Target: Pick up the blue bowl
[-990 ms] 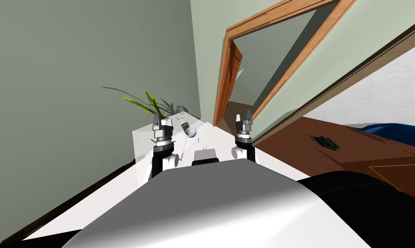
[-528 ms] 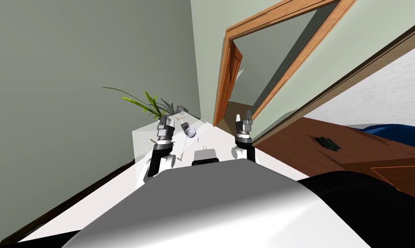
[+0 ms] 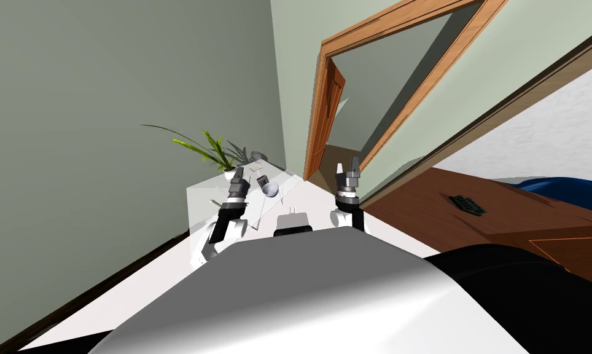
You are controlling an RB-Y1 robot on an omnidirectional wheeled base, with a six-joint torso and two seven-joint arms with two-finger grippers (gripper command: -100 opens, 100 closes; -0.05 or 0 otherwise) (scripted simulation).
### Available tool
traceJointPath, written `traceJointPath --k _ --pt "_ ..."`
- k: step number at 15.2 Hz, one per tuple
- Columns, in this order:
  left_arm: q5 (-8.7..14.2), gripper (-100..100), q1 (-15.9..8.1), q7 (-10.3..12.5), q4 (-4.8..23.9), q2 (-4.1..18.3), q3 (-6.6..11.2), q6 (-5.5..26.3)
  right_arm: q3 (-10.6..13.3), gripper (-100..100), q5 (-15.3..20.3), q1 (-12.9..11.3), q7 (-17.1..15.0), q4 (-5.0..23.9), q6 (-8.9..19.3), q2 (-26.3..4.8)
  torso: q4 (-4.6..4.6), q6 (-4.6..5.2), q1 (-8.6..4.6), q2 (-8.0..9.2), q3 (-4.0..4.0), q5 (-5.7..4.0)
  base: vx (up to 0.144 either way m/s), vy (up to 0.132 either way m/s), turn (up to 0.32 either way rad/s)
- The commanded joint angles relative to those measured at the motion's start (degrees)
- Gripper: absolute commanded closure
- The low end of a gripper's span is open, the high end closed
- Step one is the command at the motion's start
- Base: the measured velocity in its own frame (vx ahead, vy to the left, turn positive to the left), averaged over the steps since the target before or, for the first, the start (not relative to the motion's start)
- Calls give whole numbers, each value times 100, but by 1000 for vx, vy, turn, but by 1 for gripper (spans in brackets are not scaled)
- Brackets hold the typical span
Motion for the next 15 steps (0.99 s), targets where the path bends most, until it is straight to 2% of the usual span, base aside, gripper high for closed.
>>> traceJointPath --k 1,2,4,5,7,8,10,11,13,14,15 --pt "4 -100 -48 -19 50 17 6 199 0 0 0 0 0 0 0 0 0 0 0 0 0 0 16 -9 -3" --pt "39 -100 -128 -36 153 82 54 374 0 0 0 0 0 0 0 0 0 0 2 2 1 0 19 -10 -12" --pt "39 -100 -128 -36 153 82 54 488 0 0 0 0 0 0 0 0 0 0 3 2 1 1 14 -10 -12" --pt "77 -100 -212 -55 265 139 106 660 0 0 0 0 0 0 0 0 1 0 4 4 2 1 16 -11 -17" --pt "77 -100 -212 -55 265 139 106 791 0 0 0 0 0 0 0 0 1 0 4 3 2 1 16 -12 -14" --pt "118 -100 -299 -77 386 188 161 953 0 0 0 0 0 0 0 0 1 0 4 4 2 1 20 -9 -27" --pt "118 -100 -299 -77 386 188 161 1107 0 0 0 0 0 0 0 0 0 0 4 1 1 1 19 -10 -19" --pt "161 -100 -390 -100 514 231 218 1267 0 0 0 0 0 0 0 0 1 -1 4 3 2 1 24 -12 -28" --pt "161 -100 -390 -100 514 231 218 1434 0 0 0 0 0 0 0 0 0 0 3 0 0 0 23 -12 -23" --pt "206 -100 -485 -125 649 269 278 1652 0 0 0 0 0 0 0 0 0 -1 4 2 1 1 28 -12 -30" --pt "206 -100 -485 -125 649 269 278 1729 0 0 0 0 0 0 0 0 0 0 3 0 0 1 29 -13 -39"
